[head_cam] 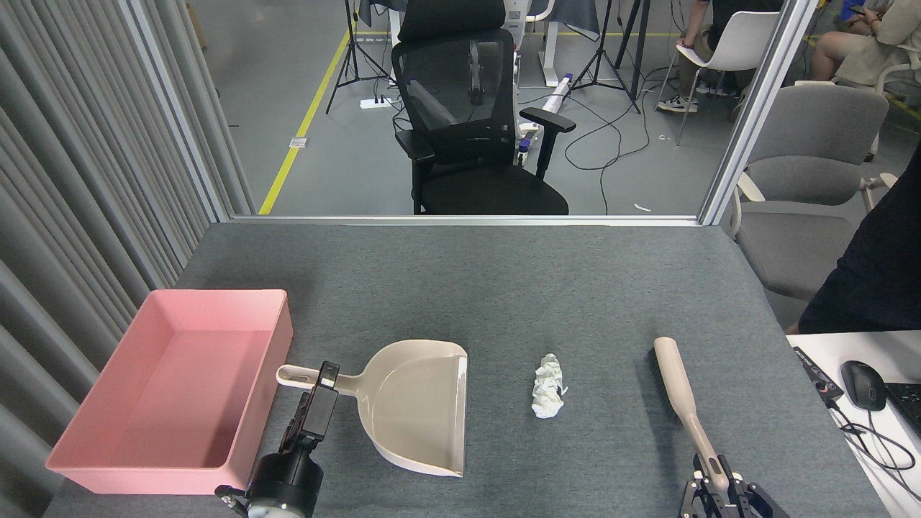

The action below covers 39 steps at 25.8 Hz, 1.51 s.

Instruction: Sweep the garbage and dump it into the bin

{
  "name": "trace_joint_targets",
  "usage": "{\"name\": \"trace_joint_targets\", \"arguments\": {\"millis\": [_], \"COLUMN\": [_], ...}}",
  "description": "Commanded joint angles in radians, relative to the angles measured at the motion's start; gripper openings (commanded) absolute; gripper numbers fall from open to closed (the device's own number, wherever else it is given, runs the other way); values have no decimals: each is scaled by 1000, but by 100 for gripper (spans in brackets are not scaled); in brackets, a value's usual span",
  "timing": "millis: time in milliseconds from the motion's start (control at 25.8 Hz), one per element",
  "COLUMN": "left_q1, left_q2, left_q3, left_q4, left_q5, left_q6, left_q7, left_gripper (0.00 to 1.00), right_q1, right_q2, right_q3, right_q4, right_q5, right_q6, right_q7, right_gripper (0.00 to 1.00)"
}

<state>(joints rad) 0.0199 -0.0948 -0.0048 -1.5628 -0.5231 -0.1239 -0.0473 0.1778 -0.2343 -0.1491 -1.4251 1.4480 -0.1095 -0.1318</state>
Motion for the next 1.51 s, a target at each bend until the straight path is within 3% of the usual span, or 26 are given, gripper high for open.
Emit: {"name": "trace_joint_targets", "arguments": {"millis": [0,194,271,542,890,1239,1471], "left_q1": [0,0,0,0,-31,-138,-198], "left_q2": [0,0,0,0,-6,-2,1], "left_q3": [0,-1,-1,-1,8,16,88], "left_q4": [0,3,9,67,165,334,420], "left_q5": [0,2,2,0,-2,0,-2], "left_q6": [0,1,0,-57,-57,-62,-86], "left_q7": [0,1,7,20,9,-5,-3], "left_gripper": [99,99,99,99,99,99,99], "right_q1": [0,-1,0,6,8,6,6], "right_q2": [3,0,1,12,52,79,81], "right_q3": [-1,-4,-4,-6,-3,0,0], "right_q4": [0,-2,-2,-14,-15,-17,-20], "right_q5": [0,-1,-1,-3,-5,-5,-5], "right_q6": [-13,-21,-33,-65,-84,-99,-99], "right_q7": [3,-5,-12,-25,-28,-28,-28], "right_gripper": [27,12,10,10,10,10,11]}}
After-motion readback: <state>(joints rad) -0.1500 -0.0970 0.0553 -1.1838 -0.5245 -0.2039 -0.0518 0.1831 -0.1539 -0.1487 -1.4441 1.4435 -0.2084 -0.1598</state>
